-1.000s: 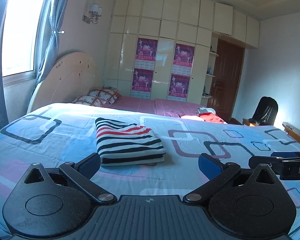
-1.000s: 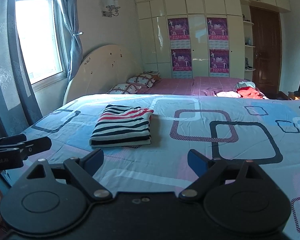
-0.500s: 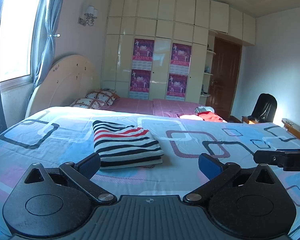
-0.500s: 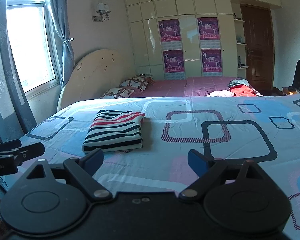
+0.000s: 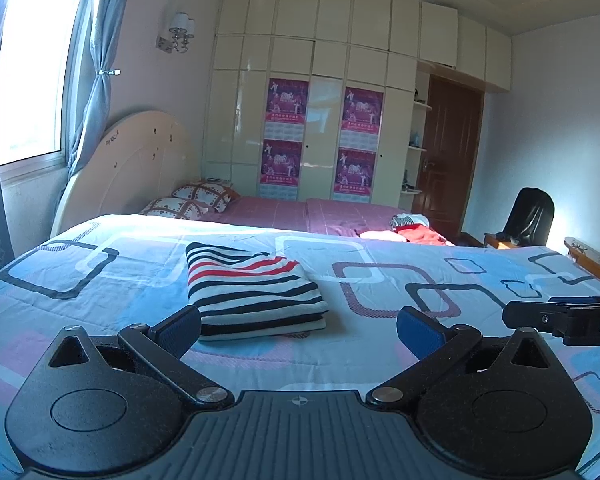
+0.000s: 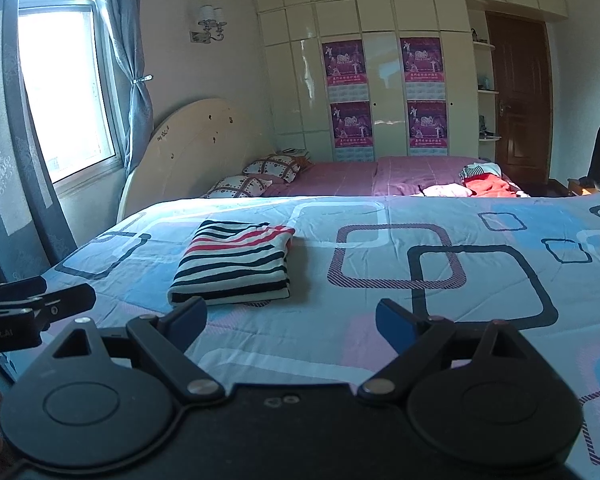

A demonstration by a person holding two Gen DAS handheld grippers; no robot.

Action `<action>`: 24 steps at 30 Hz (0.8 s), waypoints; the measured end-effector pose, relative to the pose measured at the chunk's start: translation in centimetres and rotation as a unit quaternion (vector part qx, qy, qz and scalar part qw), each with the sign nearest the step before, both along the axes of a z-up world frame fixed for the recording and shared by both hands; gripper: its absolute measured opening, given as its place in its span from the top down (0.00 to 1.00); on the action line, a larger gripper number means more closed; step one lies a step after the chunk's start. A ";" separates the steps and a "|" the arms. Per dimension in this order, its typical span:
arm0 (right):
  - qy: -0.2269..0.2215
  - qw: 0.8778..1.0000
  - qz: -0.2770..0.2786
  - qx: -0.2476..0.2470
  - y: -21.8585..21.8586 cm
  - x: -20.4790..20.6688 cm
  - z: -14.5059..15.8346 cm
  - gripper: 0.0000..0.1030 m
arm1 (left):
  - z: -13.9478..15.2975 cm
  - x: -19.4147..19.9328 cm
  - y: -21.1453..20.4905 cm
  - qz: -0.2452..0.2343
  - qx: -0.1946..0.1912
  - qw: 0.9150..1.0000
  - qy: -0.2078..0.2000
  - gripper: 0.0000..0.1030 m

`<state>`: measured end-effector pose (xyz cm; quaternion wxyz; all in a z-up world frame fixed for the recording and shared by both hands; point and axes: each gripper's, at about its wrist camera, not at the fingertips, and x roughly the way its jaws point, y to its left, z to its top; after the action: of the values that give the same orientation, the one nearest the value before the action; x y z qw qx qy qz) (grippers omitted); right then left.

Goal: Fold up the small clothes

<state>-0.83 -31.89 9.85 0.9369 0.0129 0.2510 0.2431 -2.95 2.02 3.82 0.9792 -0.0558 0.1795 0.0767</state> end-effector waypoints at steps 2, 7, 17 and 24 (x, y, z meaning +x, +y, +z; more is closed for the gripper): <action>0.000 1.000 0.000 0.000 0.0 0.1 0.0 0.11 | 0.0 0.0 0.0 0.000 0.000 1.000 0.000 0.00; 0.000 1.000 0.000 0.000 0.0 0.0 0.0 0.11 | 0.1 0.0 -0.1 -0.001 0.002 1.000 0.000 0.00; 0.001 1.000 0.001 0.001 0.2 0.2 0.1 0.11 | 0.1 0.2 0.0 -0.005 0.002 1.000 0.001 0.00; 0.001 1.000 0.004 0.007 0.2 0.2 0.1 0.11 | 0.0 0.0 0.0 -0.004 0.002 1.000 0.001 0.00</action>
<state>-0.64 -31.74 9.93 0.9355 0.0183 0.2505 0.2484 -2.92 2.04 3.86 0.9793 -0.0531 0.1810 0.0728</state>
